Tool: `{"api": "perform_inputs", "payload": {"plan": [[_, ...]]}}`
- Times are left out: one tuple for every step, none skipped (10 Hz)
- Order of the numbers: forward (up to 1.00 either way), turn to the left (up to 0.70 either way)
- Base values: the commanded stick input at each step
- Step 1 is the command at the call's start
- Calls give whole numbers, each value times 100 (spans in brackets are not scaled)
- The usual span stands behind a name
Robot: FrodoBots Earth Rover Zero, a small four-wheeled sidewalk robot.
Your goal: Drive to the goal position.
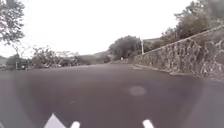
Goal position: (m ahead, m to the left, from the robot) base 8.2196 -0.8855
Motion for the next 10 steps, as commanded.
{"api": "perform_inputs", "payload": {"plan": [[50, -50], [50, -48], [50, -45], [50, -28], [50, -11], [50, 0], [50, 0], [50, 0], [50, 0], [50, 0]]}}
